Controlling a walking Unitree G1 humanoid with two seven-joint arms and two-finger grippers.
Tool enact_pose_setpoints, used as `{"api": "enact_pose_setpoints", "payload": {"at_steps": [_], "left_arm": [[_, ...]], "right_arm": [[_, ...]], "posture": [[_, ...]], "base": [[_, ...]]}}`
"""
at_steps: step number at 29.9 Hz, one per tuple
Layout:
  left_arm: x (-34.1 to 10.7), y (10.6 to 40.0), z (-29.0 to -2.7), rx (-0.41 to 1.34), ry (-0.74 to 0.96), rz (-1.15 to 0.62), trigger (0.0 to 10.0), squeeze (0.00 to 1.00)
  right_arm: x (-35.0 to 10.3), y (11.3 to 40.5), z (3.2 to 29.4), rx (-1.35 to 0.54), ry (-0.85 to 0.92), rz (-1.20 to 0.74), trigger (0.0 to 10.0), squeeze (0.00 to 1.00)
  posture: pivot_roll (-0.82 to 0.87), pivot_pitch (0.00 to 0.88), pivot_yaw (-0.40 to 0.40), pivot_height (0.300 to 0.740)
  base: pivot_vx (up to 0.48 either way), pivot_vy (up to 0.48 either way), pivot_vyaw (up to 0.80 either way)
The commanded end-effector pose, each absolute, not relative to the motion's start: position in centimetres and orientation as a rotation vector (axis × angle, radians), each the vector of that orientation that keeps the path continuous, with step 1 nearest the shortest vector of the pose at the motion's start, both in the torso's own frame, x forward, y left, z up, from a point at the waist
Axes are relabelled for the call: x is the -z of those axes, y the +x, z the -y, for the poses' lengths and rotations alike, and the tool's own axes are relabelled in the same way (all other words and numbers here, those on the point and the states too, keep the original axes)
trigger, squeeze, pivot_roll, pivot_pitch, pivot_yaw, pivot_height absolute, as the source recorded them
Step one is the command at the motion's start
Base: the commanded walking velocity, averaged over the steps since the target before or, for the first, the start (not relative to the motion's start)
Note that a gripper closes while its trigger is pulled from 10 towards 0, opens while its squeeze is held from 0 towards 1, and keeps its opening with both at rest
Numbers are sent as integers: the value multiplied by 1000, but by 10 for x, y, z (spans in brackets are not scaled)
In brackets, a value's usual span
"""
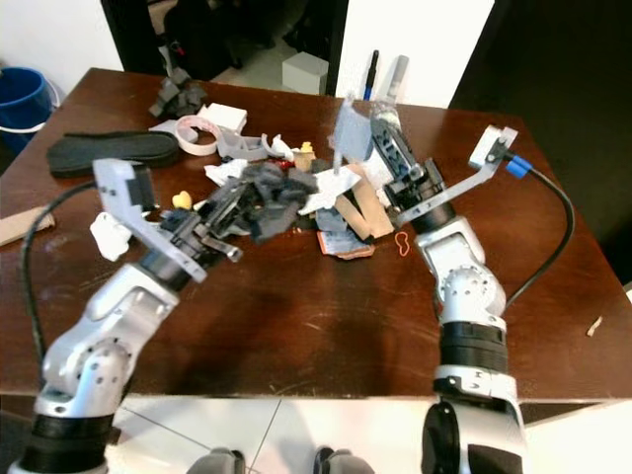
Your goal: Picking trash to rubbish bin
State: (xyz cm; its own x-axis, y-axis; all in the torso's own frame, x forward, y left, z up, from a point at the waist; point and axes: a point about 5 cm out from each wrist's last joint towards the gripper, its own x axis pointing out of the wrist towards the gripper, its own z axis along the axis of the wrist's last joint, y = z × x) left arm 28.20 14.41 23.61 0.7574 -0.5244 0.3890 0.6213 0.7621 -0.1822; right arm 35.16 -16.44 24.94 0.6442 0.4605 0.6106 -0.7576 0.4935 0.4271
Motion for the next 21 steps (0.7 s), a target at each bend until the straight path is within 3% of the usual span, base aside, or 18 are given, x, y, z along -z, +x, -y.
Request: {"api": "enact_pose_setpoints", "payload": {"at_steps": [1, 6, 21], "left_arm": [[-237, 277, -146, 636, -285, 332, 10000, 0], [-238, 277, -147, 635, -278, 333, 10000, 0], [-226, 282, -138, 652, -279, 291, 10000, 0]], "right_arm": [[-244, 352, 171, -719, 693, 453, 10000, 0], [-236, 360, 179, -595, 715, 422, 10000, 0], [-230, 353, 166, -673, 699, 414, 10000, 0]], "posture": [[148, 141, -82, 740], [150, 143, -83, 740], [129, 140, -73, 740]], "base": [[-244, 0, 0], [-249, 0, 0], [-278, 0, 0]]}}
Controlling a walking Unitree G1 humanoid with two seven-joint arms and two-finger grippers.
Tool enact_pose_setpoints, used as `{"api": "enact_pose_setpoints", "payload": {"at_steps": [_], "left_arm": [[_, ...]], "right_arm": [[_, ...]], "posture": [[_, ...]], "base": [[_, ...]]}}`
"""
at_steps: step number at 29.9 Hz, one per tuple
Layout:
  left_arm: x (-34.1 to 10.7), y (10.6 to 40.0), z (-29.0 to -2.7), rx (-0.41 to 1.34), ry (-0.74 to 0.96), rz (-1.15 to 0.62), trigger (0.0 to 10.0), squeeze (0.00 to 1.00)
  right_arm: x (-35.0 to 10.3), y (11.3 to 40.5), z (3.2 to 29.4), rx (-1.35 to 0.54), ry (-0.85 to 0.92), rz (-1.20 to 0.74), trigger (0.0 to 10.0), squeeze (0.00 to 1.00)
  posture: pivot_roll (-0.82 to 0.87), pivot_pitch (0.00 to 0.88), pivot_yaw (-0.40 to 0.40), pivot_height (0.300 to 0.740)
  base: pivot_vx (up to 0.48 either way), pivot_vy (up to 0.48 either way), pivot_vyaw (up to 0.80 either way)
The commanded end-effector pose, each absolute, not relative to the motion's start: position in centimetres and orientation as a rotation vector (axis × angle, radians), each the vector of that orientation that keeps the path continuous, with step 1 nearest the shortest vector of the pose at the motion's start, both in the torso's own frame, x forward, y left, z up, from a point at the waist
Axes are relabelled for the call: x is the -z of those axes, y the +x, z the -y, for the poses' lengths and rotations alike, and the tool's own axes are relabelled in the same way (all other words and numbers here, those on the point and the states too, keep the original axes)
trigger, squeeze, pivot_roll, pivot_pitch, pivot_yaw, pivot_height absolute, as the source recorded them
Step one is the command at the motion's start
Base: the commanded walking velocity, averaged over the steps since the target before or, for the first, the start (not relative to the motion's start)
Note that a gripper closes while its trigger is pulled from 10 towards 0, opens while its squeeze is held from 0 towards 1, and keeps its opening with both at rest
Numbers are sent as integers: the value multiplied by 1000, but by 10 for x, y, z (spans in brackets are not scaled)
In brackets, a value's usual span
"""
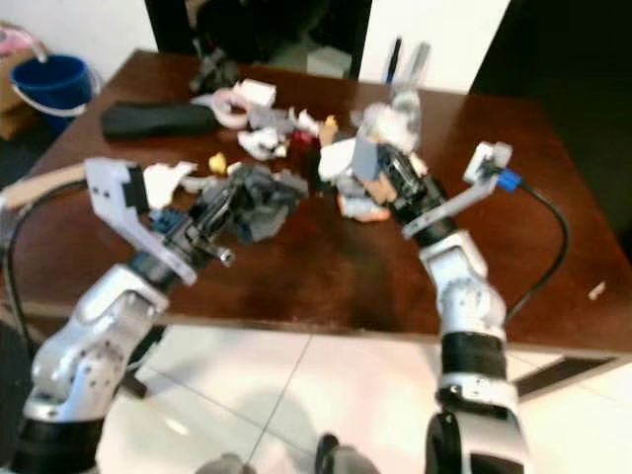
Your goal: Picking trash to rubbish bin
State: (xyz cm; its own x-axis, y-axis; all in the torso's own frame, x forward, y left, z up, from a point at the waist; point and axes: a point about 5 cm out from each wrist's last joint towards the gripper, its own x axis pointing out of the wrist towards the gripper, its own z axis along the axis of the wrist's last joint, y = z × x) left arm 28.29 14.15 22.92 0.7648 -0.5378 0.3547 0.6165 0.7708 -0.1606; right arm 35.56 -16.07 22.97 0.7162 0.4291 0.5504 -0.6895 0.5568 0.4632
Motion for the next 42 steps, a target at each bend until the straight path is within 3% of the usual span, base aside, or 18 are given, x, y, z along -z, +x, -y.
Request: {"api": "enact_pose_setpoints", "payload": {"at_steps": [1, 17, 28, 32, 34, 42], "left_arm": [[-225, 282, -137, 655, -279, 290, 10000, 0], [-215, 284, -127, 702, -297, 256, 10000, 0], [-179, 283, -131, 683, -314, 139, 10000, 0], [-160, 282, -133, 661, -320, 76, 10000, 0], [-105, 276, -142, 592, -336, -101, 10000, 0], [-32, 257, -163, 436, -385, -340, 10000, 0]], "right_arm": [[-230, 353, 167, -671, 698, 417, 10000, 0], [-231, 327, 187, -868, 705, 473, 10000, 0], [-193, 310, 192, -971, 529, 280, 10000, 0], [-176, 310, 193, -936, 461, 180, 10000, 0], [-132, 312, 197, -823, 355, -53, 10000, 0], [-77, 316, 210, -537, 328, -300, 10000, 0]], "posture": [[128, 139, -73, 740], [114, 130, -71, 740], [105, 132, -68, 740], [102, 136, -69, 740], [100, 138, -69, 740], [100, 140, -72, 740]], "base": [[-277, 0, 0], [-281, 0, 0], [-280, 0, 0], [-283, 0, 0], [-287, 0, 0], [-240, 0, 0]]}}
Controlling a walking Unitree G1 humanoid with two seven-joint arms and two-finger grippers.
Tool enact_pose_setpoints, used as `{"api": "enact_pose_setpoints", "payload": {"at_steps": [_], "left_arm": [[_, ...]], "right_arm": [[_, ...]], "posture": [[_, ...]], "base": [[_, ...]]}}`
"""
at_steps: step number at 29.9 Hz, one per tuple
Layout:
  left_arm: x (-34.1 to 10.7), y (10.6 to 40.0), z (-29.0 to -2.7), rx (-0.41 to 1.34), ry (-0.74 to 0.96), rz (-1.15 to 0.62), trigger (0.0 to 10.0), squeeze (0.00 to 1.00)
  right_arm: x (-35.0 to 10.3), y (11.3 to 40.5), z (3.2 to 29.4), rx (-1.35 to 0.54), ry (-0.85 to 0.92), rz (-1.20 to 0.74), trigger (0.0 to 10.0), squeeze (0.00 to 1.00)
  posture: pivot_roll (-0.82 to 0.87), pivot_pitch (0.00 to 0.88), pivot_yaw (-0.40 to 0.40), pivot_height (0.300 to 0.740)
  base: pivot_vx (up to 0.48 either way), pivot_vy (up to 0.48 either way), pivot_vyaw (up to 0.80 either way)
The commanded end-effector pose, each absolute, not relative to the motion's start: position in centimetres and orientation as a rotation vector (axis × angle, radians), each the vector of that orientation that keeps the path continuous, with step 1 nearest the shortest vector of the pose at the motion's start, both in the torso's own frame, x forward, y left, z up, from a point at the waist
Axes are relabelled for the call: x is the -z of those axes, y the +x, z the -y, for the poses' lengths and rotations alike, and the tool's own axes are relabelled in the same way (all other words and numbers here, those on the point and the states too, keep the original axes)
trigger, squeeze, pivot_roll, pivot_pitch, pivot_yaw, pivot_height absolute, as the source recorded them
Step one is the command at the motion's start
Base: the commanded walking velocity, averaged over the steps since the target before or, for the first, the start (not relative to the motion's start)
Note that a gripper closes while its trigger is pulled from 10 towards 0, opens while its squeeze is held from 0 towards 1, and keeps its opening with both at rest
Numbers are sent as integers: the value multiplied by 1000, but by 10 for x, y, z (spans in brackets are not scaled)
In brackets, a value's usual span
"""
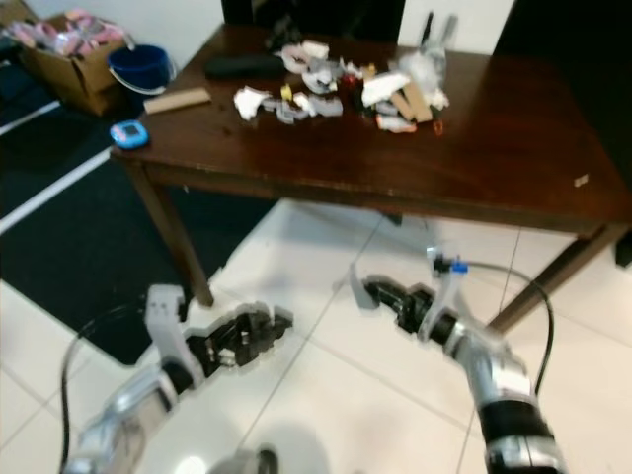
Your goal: Picking trash to rubbish bin
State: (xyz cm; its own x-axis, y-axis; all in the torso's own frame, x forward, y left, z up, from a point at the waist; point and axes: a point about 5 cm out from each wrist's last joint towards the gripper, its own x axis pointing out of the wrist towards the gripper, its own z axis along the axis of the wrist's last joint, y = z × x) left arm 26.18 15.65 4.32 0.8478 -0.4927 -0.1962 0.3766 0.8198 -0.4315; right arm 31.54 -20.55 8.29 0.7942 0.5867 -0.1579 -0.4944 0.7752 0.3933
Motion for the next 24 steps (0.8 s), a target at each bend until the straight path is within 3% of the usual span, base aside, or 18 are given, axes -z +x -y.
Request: {"api": "enact_pose_setpoints", "payload": {"at_steps": [1, 7, 10, 13, 18, 19, 24], "left_arm": [[-18, 252, -169, 388, -396, -389, 10000, 0], [39, 214, -198, 142, -382, -601, 10000, 0], [47, 206, -202, 103, -383, -635, 10000, 0], [71, 173, -212, 20, -385, -772, 10000, 0], [82, 152, -218, -45, -379, -852, 10000, 0], [93, 128, -225, -118, -373, -934, 10000, 0], [97, 117, -226, -146, -361, -972, 10000, 0]], "right_arm": [[-67, 315, 212, -469, 313, -344, 10000, 0], [-26, 300, 223, -202, 340, -488, 10000, 0], [-19, 296, 226, -158, 343, -510, 10000, 0], [-1, 283, 233, -24, 353, -576, 10000, 0], [8, 274, 235, 29, 350, -610, 10000, 0], [18, 265, 236, 85, 350, -645, 10000, 0], [23, 259, 237, 115, 348, -668, 10000, 0]], "posture": [[96, 140, -74, 740], [95, 139, -77, 740], [97, 134, -82, 740], [98, 128, -83, 740], [98, 125, -81, 740], [97, 121, -76, 740], [97, 119, -75, 740]], "base": [[0, 0, -594], [0, 0, -766], [0, 0, -800], [0, 0, -800], [0, 0, -800], [0, 0, -800], [0, 0, -800]]}}
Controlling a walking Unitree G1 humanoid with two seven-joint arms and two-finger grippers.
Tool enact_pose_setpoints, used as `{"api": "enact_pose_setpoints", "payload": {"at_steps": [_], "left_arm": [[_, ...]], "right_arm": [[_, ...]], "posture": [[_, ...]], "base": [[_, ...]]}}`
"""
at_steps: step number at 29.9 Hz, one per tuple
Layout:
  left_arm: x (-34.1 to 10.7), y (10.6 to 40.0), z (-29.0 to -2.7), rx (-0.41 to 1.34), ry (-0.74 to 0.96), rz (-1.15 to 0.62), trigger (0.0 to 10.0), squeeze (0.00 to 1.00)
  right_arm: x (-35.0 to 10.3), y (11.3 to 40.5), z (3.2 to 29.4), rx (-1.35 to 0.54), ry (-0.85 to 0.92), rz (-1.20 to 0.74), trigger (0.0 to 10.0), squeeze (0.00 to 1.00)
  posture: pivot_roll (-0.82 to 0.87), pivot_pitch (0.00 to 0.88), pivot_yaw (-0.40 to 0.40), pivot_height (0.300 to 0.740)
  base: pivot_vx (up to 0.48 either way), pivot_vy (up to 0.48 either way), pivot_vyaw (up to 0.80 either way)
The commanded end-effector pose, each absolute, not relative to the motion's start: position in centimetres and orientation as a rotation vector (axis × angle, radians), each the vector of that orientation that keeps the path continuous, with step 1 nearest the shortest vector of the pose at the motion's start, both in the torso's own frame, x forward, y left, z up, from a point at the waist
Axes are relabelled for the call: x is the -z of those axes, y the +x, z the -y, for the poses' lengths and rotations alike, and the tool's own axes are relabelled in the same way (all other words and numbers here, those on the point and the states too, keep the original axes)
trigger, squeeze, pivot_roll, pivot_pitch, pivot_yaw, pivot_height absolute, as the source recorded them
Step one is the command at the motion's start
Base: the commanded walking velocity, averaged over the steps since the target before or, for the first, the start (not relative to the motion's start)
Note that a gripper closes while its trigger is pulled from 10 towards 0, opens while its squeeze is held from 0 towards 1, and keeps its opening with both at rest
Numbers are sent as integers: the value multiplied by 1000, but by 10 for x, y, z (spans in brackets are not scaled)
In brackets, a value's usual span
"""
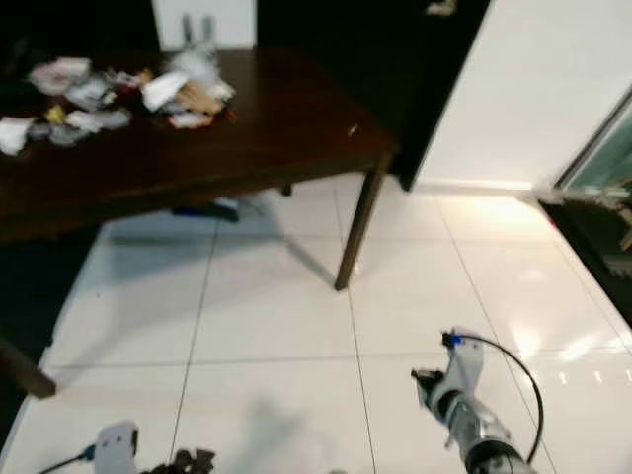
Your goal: Picking trash to rubbish bin
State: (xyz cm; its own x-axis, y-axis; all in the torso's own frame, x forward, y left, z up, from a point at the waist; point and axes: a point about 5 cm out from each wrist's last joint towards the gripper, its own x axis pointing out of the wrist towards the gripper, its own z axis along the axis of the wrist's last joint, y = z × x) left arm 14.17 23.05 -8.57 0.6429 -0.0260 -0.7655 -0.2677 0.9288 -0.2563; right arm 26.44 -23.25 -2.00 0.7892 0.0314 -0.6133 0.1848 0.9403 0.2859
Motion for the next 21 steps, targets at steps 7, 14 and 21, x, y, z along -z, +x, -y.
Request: {"api": "enact_pose_setpoints", "payload": {"at_steps": [7, 14, 21], "left_arm": [[106, 95, -224, -181, -269, -1066, 10000, 0], [104, 105, -224, -170, -197, -1057, 10000, 0], [105, 105, -223, -151, -144, -1076, 10000, 0]], "right_arm": [[51, 227, 230, 194, 401, -781, 10000, 0], [60, 218, 215, 174, 408, -821, 10000, 0], [60, 221, 208, 137, 388, -826, 10000, 0]], "posture": [[103, 116, -69, 740], [96, 117, -63, 740], [92, 107, -58, 740]], "base": [[0, 0, -800], [0, 0, -800], [0, 0, -800]]}}
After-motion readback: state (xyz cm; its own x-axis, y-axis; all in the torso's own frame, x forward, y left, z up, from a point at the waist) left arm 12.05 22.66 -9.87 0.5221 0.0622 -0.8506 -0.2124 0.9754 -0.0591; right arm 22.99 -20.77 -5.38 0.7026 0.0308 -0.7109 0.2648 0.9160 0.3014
